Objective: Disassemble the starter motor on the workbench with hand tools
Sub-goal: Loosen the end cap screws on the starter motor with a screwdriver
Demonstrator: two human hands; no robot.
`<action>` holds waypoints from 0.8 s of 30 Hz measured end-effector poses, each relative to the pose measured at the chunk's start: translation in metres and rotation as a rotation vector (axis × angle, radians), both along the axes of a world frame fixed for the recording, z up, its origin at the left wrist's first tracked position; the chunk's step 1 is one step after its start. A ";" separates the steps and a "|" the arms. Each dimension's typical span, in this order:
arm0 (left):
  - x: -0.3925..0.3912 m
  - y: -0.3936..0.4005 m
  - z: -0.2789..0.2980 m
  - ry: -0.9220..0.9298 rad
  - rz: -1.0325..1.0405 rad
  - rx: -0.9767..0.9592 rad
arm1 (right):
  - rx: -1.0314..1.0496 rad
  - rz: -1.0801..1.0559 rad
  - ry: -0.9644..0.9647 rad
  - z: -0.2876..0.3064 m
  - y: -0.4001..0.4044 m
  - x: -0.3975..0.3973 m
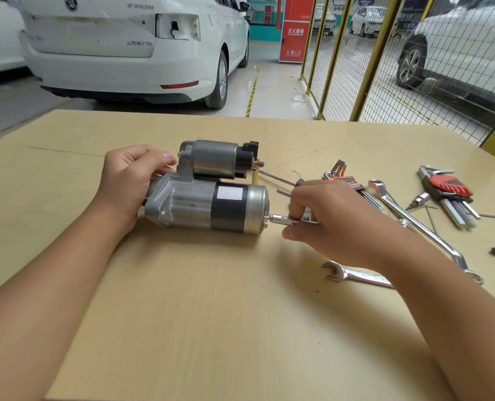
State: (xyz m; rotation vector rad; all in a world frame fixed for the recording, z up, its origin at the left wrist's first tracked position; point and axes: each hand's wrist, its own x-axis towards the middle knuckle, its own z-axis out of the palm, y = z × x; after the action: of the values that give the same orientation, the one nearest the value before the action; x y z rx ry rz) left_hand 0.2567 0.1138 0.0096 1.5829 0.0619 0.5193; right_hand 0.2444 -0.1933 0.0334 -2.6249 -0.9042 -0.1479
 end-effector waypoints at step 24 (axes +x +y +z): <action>0.000 0.000 0.000 -0.001 -0.010 0.021 | 0.084 0.000 0.071 -0.007 0.014 -0.009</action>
State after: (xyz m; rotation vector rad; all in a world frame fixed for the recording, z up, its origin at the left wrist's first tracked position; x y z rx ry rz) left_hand 0.2569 0.1134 0.0098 1.6029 0.0478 0.5137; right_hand 0.2356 -0.1793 0.0264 -2.5364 -0.8558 -0.0904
